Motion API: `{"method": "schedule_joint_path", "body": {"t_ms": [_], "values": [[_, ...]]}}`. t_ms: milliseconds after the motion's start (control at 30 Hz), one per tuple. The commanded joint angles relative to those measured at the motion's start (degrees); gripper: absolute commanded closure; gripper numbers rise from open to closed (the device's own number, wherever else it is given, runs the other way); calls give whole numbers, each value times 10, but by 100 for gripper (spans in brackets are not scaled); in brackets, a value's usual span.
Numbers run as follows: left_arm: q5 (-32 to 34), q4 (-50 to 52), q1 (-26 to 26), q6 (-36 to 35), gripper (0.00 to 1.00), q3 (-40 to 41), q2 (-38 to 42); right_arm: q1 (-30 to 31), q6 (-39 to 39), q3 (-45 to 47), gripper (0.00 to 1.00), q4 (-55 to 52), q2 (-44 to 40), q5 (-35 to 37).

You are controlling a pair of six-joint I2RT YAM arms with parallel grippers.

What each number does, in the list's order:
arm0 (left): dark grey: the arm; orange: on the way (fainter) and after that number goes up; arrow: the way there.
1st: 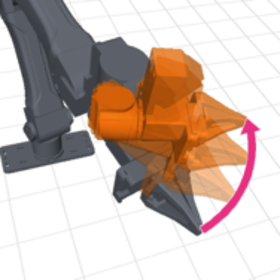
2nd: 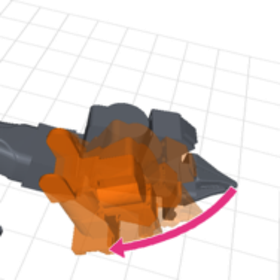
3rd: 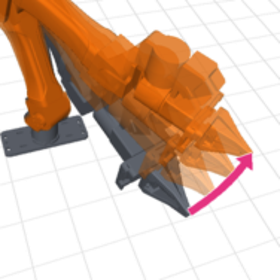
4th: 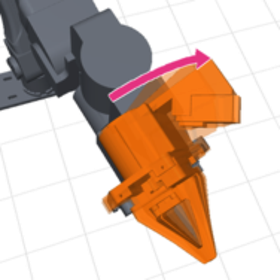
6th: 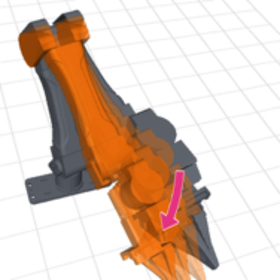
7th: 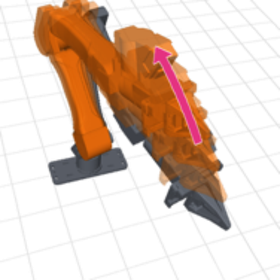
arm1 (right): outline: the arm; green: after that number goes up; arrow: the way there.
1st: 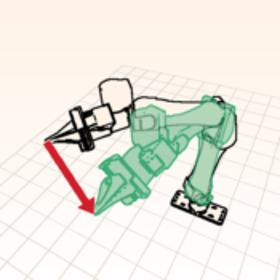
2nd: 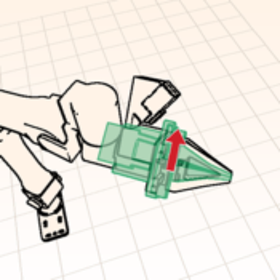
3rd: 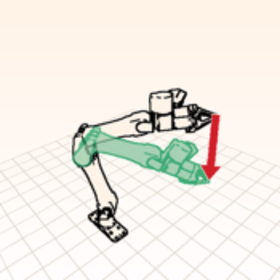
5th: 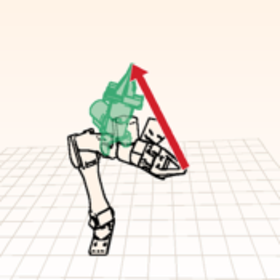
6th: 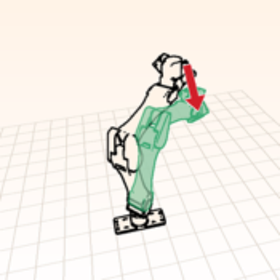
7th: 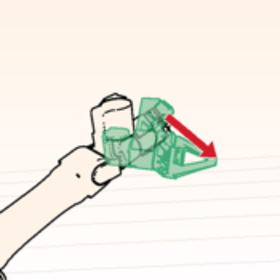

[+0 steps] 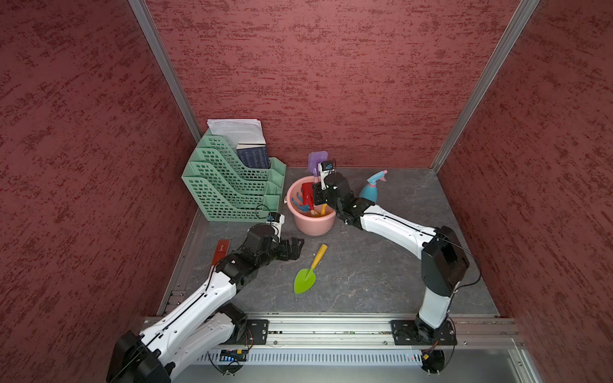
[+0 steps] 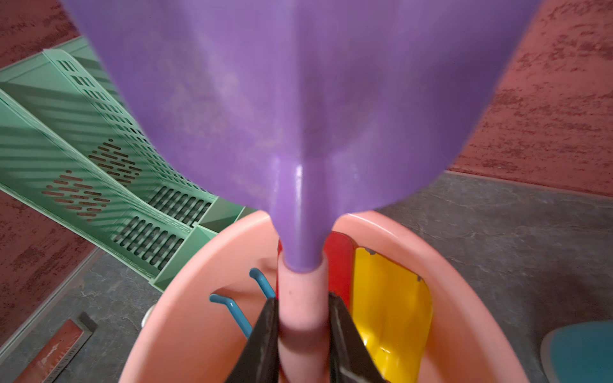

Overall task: Organize the gardening tools
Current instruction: Place the gardening tool in the container.

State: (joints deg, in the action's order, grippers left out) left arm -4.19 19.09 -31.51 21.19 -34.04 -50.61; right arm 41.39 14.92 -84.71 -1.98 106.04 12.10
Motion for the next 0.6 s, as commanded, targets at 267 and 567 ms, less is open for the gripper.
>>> {"method": "schedule_joint_path", "body": {"t_ms": [267, 567], "values": [[-6, 0, 1, -3, 0, -3, -15, -7, 23, 7, 100, 39, 36, -16], [-6, 2, -1, 0, 0, -11, -24, -11, 40, 11, 96, 29, 49, -26]]}}
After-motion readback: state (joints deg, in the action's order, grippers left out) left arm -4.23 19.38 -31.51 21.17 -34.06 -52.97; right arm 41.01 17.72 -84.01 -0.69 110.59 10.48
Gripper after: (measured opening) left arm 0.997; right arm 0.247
